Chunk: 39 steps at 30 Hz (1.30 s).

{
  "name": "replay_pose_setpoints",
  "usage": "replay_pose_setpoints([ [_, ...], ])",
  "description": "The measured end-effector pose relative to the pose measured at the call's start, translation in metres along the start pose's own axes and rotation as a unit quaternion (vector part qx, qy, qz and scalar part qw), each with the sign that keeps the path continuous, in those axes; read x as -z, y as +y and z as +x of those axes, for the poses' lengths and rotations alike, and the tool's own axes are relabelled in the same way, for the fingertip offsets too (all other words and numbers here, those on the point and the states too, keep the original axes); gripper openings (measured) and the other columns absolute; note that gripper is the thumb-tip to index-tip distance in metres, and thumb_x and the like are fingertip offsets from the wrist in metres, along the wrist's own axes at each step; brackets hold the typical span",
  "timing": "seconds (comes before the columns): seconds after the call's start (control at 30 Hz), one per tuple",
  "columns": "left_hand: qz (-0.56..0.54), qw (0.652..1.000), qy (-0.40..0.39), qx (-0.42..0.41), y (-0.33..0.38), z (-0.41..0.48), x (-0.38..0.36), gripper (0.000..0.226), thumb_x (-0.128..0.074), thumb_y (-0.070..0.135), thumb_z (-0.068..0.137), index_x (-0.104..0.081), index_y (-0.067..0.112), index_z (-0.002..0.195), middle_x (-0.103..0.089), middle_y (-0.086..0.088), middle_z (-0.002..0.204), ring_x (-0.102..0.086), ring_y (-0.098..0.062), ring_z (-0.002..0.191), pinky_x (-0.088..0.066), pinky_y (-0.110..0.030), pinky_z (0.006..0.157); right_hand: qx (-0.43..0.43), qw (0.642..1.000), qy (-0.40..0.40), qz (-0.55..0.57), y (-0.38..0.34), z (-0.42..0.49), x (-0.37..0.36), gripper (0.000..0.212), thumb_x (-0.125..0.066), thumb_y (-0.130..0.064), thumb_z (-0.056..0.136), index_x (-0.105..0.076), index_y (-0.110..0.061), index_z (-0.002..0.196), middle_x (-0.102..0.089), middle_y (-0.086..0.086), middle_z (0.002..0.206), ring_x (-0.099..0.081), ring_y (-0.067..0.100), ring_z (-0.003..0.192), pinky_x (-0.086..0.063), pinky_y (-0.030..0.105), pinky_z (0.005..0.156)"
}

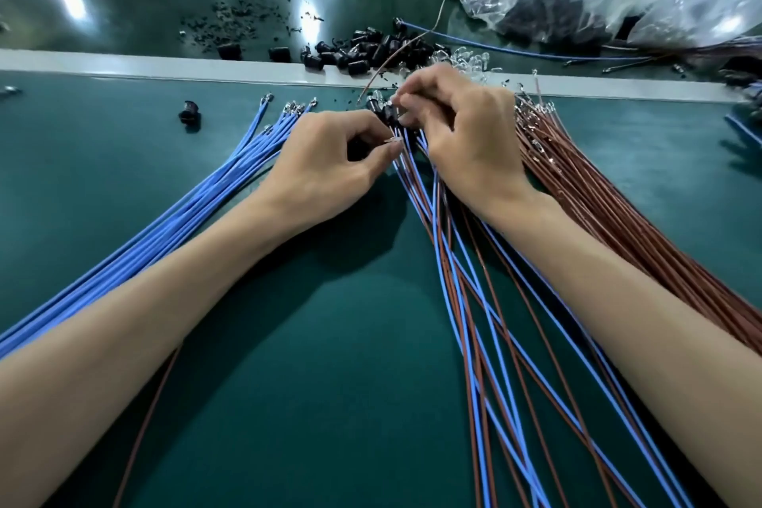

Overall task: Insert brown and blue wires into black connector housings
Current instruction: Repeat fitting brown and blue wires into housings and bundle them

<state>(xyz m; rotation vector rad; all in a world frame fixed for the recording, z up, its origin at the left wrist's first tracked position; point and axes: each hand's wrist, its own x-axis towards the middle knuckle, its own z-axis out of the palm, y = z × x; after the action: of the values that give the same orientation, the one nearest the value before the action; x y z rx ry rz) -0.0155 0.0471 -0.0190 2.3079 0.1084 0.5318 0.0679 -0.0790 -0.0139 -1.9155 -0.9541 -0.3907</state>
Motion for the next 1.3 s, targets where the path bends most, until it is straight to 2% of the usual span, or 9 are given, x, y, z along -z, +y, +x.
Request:
replay_pose_setpoints([
  [0.13, -0.006, 1.000, 0.006, -0.002, 0.000, 0.000, -0.001, 0.012, -0.066, 0.020, 0.089, -0.071, 0.008, 0.087, -0.065, 0.001, 0.069, -0.048, 0.000, 0.057, -0.038, -0.015, 0.059, -0.023, 1.000, -0.002, 0.007, -0.004, -0.013, 0.002, 0.013, -0.069, -0.013, 0.084, -0.066, -0.005, 0.094, -0.072, 0.002, 0.089, -0.069, 0.010, 0.085, -0.053, 0.023, 0.082],
  [0.27, -0.005, 1.000, 0.019, -0.003, 0.000, 0.000, -0.001, 0.011, -0.067, 0.021, 0.088, -0.070, 0.011, 0.085, -0.062, 0.008, 0.065, -0.049, 0.003, 0.054, -0.036, -0.010, 0.058, -0.083, 0.996, 0.013, 0.043, 0.001, -0.013, 0.008, 0.011, -0.073, -0.013, 0.081, -0.066, -0.008, 0.088, -0.068, -0.007, 0.080, -0.065, -0.001, 0.080, -0.044, 0.006, 0.076],
  [0.33, -0.005, 1.000, 0.022, -0.005, -0.001, 0.000, -0.001, 0.010, -0.067, 0.021, 0.088, -0.070, 0.013, 0.084, -0.061, 0.013, 0.065, -0.050, 0.004, 0.053, -0.036, -0.008, 0.058, -0.093, 0.994, 0.016, 0.056, 0.002, -0.013, 0.009, 0.011, -0.073, -0.013, 0.081, -0.064, -0.010, 0.087, -0.069, -0.006, 0.079, -0.065, -0.002, 0.077, -0.042, 0.004, 0.073],
  [0.5, -0.008, 1.000, 0.009, -0.009, 0.000, -0.001, -0.001, 0.010, -0.066, 0.020, 0.089, -0.070, 0.012, 0.085, -0.064, 0.007, 0.067, -0.051, 0.001, 0.057, -0.038, -0.010, 0.059, -0.098, 0.991, 0.002, 0.090, -0.001, -0.015, 0.009, 0.013, -0.071, -0.009, 0.082, -0.060, -0.014, 0.085, -0.071, -0.001, 0.082, -0.066, 0.002, 0.072, -0.047, 0.009, 0.069],
  [0.67, -0.028, 1.000, 0.002, -0.013, 0.000, -0.001, -0.001, 0.009, -0.066, 0.018, 0.089, -0.070, 0.010, 0.087, -0.063, 0.009, 0.067, -0.050, 0.001, 0.059, -0.038, -0.010, 0.058, -0.103, 0.987, -0.034, 0.116, 0.000, -0.014, 0.012, 0.011, -0.068, -0.003, 0.083, -0.072, -0.010, 0.091, -0.070, -0.002, 0.086, -0.067, 0.009, 0.080, -0.053, 0.021, 0.078],
  [0.97, -0.030, 0.999, 0.009, -0.010, 0.001, -0.003, -0.002, 0.005, -0.067, 0.012, 0.088, -0.067, 0.017, 0.086, -0.064, 0.012, 0.070, -0.054, 0.005, 0.061, -0.039, -0.009, 0.062, -0.121, 0.985, -0.083, 0.091, 0.000, -0.014, 0.013, 0.010, -0.074, -0.010, 0.080, -0.075, -0.010, 0.090, -0.069, -0.003, 0.081, -0.061, 0.001, 0.068, -0.046, 0.009, 0.067],
  [1.1, -0.023, 1.000, 0.008, -0.010, 0.000, -0.004, -0.003, 0.003, -0.067, 0.014, 0.087, -0.069, 0.013, 0.087, -0.063, 0.014, 0.070, -0.054, 0.007, 0.060, -0.038, -0.008, 0.062, -0.132, 0.982, -0.095, 0.094, 0.000, -0.014, 0.014, 0.006, -0.073, -0.012, 0.081, -0.074, -0.011, 0.086, -0.070, -0.003, 0.075, -0.065, 0.007, 0.067, -0.052, 0.019, 0.068],
  [1.2, -0.042, 0.999, 0.007, 0.004, 0.001, -0.003, -0.003, 0.006, -0.067, 0.017, 0.088, -0.069, 0.011, 0.088, -0.065, 0.011, 0.071, -0.055, 0.003, 0.062, -0.040, -0.010, 0.063, -0.131, 0.983, -0.095, 0.091, 0.002, -0.014, 0.013, 0.004, -0.072, -0.016, 0.083, -0.073, -0.013, 0.083, -0.064, -0.012, 0.065, -0.057, -0.002, 0.057, -0.044, 0.012, 0.061],
  [1.3, -0.051, 0.999, 0.005, 0.014, 0.002, -0.003, -0.003, 0.008, -0.068, 0.019, 0.087, -0.068, 0.011, 0.086, -0.063, 0.012, 0.069, -0.053, 0.004, 0.059, -0.038, -0.009, 0.061, -0.123, 0.983, -0.107, 0.087, 0.002, -0.013, 0.013, 0.005, -0.070, -0.017, 0.085, -0.071, -0.013, 0.082, -0.061, -0.012, 0.063, -0.053, 0.000, 0.056, -0.041, 0.012, 0.059],
])
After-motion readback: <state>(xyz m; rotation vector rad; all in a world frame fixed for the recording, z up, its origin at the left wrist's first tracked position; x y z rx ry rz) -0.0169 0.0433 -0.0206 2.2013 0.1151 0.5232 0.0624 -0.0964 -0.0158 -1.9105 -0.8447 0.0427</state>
